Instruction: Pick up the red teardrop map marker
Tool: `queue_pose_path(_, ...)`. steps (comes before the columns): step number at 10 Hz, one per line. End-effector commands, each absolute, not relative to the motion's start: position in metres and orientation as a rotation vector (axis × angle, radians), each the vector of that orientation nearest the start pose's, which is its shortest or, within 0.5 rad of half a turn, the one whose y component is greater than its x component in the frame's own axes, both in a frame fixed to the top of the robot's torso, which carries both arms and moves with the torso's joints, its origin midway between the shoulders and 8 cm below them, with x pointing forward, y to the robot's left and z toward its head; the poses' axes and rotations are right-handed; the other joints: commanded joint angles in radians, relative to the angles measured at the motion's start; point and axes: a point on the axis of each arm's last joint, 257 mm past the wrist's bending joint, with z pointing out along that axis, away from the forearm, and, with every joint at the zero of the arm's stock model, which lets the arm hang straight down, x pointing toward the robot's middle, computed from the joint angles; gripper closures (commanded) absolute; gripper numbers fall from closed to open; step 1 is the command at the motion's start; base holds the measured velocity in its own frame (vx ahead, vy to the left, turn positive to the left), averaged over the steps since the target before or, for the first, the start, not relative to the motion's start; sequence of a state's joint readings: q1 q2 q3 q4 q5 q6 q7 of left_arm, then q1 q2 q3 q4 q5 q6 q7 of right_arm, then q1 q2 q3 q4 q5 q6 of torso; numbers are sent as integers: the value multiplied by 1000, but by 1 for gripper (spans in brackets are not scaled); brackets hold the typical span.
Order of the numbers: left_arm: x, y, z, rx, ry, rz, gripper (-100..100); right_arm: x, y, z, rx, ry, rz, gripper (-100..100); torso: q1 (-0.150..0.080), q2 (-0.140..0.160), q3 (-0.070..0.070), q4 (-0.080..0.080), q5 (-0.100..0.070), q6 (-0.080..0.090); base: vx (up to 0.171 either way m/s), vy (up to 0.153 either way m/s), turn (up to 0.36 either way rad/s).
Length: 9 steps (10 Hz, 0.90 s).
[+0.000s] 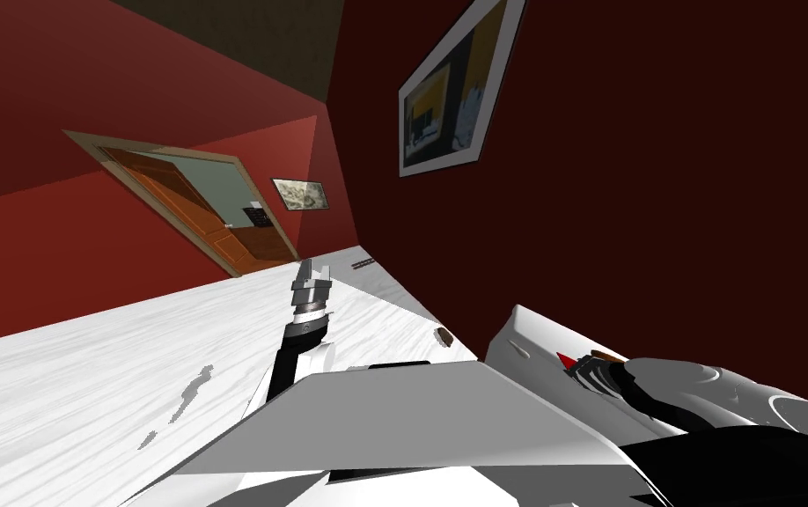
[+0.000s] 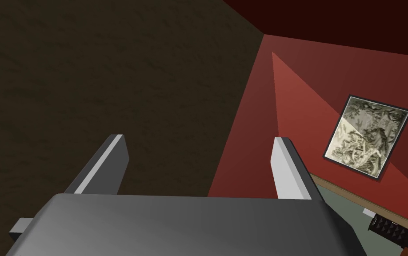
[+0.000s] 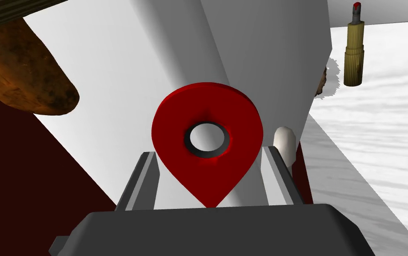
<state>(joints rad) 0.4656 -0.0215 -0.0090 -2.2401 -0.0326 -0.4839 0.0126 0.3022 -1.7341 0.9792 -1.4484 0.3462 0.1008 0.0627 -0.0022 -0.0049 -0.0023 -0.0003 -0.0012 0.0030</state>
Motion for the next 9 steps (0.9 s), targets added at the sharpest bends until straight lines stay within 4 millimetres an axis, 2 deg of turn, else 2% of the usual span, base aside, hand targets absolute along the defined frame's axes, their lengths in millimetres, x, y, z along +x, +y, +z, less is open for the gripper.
queue_pose_path(1, 358, 273, 15, -679, 626, -1309, 0, 141, -702, -351, -494, 2784, -655, 100, 0, 0, 0, 0, 0, 0, 0, 0, 0)
queue_pose_path(3, 358, 273, 15, -679, 626, -1309, 0, 141, -702, -351, -493, 2784, -655, 100, 0, -1, 0, 0, 0, 0, 0, 0, 0)
queue_pose_path(4, 358, 273, 15, -679, 626, -1309, 0, 141, -702, -351, -493, 2784, -655, 0, 0, -1, 0, 0, 0, 0, 0, 0, 0)
queue_pose_path(5, 358, 273, 15, -679, 626, -1309, 0, 146, -695, -347, -533, 2775, -648, 100, 0, -1, 0, 0, 0, 0, 72, -14, -286)
queue_pose_path(8, 358, 273, 15, -679, 626, -1309, 0, 154, -682, -339, -599, 2761, -633, 100, 0, -6, -3, -1, 0, 0, 92, -5, -173)
queue_pose_path(9, 358, 273, 15, -679, 626, -1309, 0, 152, -685, -340, -580, 2765, -636, 100, 0, -7, -4, -1, 0, 0, 42, -4, -38)
